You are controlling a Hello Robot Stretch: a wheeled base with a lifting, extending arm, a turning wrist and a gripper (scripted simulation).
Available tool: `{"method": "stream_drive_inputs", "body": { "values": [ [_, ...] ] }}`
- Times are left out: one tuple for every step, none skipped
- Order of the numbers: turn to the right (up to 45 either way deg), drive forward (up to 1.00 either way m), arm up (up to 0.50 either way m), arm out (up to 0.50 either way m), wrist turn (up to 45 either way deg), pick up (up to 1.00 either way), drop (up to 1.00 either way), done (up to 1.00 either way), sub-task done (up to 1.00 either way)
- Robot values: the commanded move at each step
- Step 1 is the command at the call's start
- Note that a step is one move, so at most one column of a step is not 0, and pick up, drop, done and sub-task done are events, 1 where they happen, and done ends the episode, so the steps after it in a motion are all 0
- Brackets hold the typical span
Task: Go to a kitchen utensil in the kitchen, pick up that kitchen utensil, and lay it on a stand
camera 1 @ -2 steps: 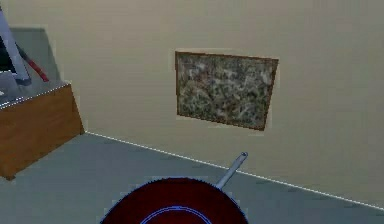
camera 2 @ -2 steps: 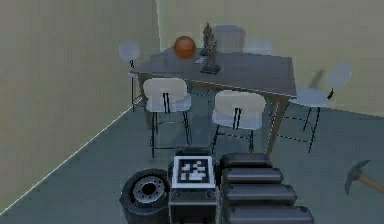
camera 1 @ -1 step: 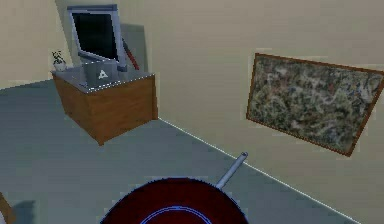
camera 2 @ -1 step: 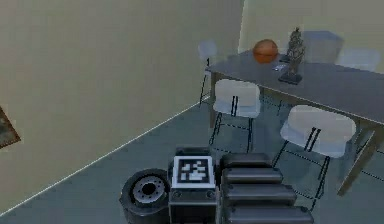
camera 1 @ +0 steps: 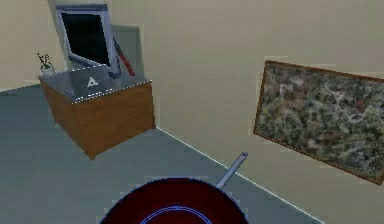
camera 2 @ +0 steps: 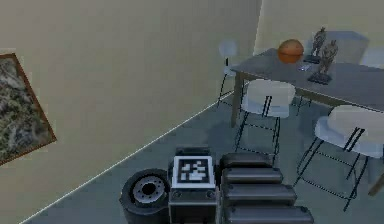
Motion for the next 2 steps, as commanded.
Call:
{"method": "stream_drive_inputs", "body": {
  "values": [
    [-42.0,0.00,0.00,0.00,0.0,0.00,0.00,0.00,0.00],
    [0.0,1.00,0.00,0.00,0.0,0.00,0.00,0.00,0.00]
  ]
}}
